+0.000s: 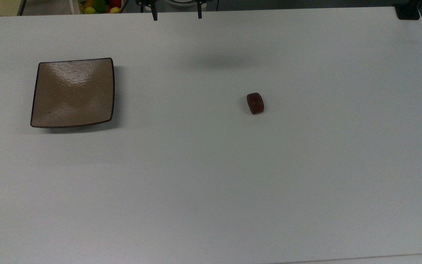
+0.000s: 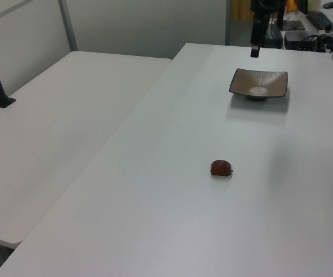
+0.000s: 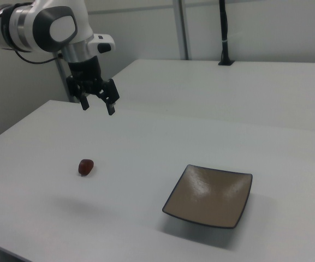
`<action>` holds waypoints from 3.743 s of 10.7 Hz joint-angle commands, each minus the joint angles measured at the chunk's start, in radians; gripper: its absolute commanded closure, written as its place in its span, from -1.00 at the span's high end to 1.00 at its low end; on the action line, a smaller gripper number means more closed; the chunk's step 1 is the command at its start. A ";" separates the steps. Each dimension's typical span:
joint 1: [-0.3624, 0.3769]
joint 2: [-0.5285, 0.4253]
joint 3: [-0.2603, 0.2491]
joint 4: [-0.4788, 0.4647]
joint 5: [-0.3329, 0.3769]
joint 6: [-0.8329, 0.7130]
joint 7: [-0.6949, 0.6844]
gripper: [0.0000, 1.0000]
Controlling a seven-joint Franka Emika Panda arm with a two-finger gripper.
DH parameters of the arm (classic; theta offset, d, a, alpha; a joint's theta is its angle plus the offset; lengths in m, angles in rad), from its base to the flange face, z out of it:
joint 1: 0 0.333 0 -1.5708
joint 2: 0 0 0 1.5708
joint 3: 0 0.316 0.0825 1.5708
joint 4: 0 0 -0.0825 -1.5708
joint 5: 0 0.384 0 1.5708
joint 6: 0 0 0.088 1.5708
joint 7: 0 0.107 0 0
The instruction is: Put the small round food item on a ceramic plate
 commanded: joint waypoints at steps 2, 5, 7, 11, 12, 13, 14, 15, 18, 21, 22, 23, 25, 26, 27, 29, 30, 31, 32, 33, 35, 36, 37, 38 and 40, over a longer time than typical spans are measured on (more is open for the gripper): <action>-0.003 0.006 0.005 0.017 0.009 0.008 -0.025 1.00; -0.003 0.005 0.007 0.017 0.009 0.008 -0.024 1.00; -0.001 0.005 0.007 0.017 0.012 0.008 -0.022 1.00; 0.002 0.002 0.008 0.016 0.013 0.007 -0.025 1.00; 0.002 0.002 0.010 0.017 0.015 0.007 -0.027 1.00; 0.002 0.000 0.010 0.019 0.020 0.005 -0.024 1.00; 0.003 0.000 0.015 0.042 0.021 -0.001 -0.024 1.00; 0.009 0.003 0.028 0.048 0.020 0.002 -0.021 1.00; 0.067 0.028 0.038 0.044 0.024 0.008 -0.013 1.00; 0.084 0.075 0.108 0.024 0.023 0.101 0.016 1.00; 0.089 0.101 0.123 0.016 0.023 0.138 0.052 1.00; 0.109 0.126 0.127 0.008 0.021 0.169 0.067 1.00; 0.137 0.184 0.127 -0.002 0.010 0.230 0.080 1.00; 0.140 0.213 0.127 -0.002 0.009 0.246 0.085 1.00; 0.141 0.239 0.127 -0.006 0.009 0.267 0.090 1.00; 0.167 0.284 0.127 -0.025 -0.009 0.319 0.149 1.00; 0.170 0.302 0.127 -0.044 -0.037 0.347 0.183 1.00; 0.172 0.319 0.128 -0.059 -0.046 0.376 0.204 1.00; 0.190 0.338 0.128 -0.070 -0.048 0.401 0.208 1.00; 0.195 0.358 0.128 -0.079 -0.057 0.419 0.214 1.00; 0.200 0.397 0.128 -0.088 -0.089 0.456 0.247 1.00; 0.200 0.407 0.128 -0.094 -0.103 0.464 0.252 1.00; 0.200 0.411 0.128 -0.111 -0.112 0.479 0.254 1.00; 0.200 0.419 0.130 -0.128 -0.121 0.506 0.254 1.00; 0.200 0.428 0.130 -0.134 -0.123 0.517 0.254 1.00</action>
